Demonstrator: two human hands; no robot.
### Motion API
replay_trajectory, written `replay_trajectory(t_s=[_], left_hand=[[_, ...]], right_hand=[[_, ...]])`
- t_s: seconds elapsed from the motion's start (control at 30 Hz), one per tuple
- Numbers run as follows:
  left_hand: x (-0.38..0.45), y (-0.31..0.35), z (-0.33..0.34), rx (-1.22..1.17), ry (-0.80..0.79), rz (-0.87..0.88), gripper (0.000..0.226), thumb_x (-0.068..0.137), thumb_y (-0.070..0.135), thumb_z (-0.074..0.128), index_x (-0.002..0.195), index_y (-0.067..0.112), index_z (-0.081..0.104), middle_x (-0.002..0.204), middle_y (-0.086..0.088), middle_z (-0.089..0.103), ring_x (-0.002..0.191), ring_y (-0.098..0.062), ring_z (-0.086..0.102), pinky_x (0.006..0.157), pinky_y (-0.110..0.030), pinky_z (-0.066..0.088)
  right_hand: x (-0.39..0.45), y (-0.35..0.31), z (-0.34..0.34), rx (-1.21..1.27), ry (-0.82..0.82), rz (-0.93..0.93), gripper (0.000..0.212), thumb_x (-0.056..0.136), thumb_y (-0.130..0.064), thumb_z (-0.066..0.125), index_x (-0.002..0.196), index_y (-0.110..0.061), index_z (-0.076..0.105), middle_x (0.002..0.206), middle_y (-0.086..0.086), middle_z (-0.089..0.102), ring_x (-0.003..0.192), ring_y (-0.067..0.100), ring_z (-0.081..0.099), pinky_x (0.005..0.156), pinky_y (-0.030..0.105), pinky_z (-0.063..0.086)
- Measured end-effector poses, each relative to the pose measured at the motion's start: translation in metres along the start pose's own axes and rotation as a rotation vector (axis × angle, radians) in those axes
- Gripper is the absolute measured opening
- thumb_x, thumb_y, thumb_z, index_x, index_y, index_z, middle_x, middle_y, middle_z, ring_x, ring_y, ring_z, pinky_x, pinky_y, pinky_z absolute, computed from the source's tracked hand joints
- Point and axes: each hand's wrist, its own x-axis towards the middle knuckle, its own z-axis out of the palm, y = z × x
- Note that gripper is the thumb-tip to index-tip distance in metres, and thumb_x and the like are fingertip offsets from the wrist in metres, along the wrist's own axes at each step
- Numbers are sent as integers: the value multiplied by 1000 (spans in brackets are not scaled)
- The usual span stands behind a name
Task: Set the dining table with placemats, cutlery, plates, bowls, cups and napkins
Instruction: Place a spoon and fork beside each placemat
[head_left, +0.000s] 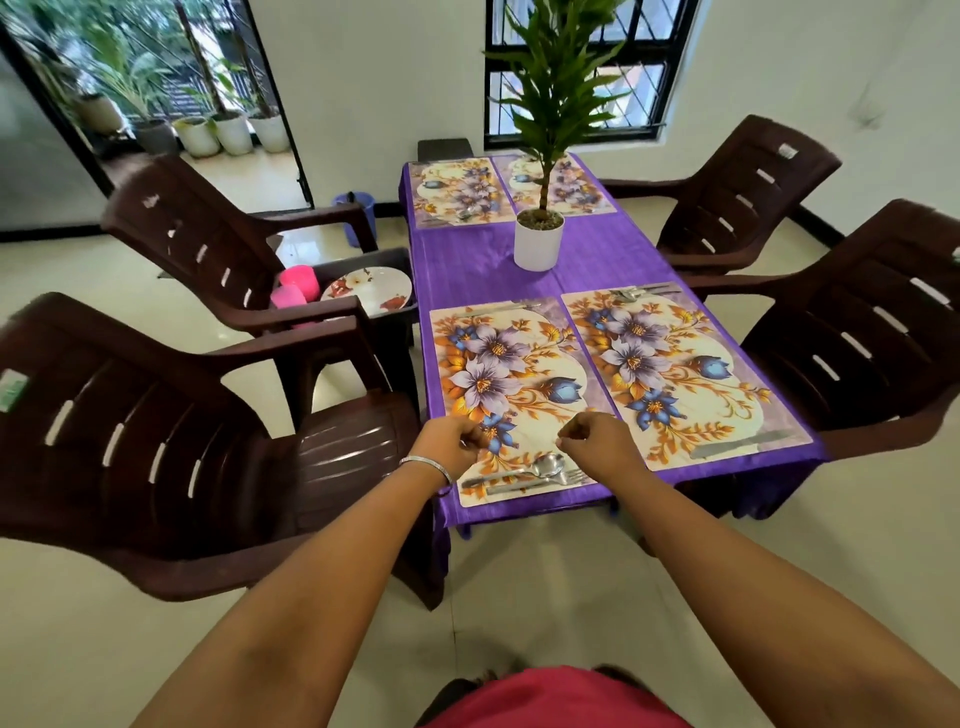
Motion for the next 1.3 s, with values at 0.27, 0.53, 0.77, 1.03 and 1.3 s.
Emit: replay_trajectory(t_s=[0.27,0.53,0.77,1.03,1.3], left_hand=[[-77,4,-57,-56,300,-60,13,80,4,67,87,12,73,77,5,61,69,-7,57,67,-16,44],[-181,-53,-151,-132,703,-198,17,76,3,68,91,11,71,75,1,62,61,-5,52,67,-19,44],[-262,-150,-272,-224,961,-297,18,77,3,71,88,16,66,78,1,63,55,-7,52,64,-19,45],[-334,-283,-455,-76,1055,-309,18,80,8,71,95,17,66,86,1,61,66,-12,58,68,-21,47],[-334,-421,-572,-241,1112,-369,15,81,6,70,89,18,64,75,7,58,70,-16,58,74,-29,50]], right_hand=[[-30,-90,20,123,-10,-274,15,88,-2,55,95,-5,68,88,10,69,79,21,61,69,24,41],[-101,-235,111,316,-149,-614,25,86,4,49,90,-9,69,91,4,68,85,12,59,74,19,38],[-156,-370,221,369,-241,-778,23,89,-2,50,90,-14,69,93,0,67,87,11,59,73,8,37],[-203,-580,378,643,-337,-762,22,89,-5,53,90,-22,67,98,3,68,92,18,62,83,28,48],[-175,-696,488,769,-316,-558,20,92,-6,50,90,-20,64,98,1,65,92,18,61,80,27,50]])
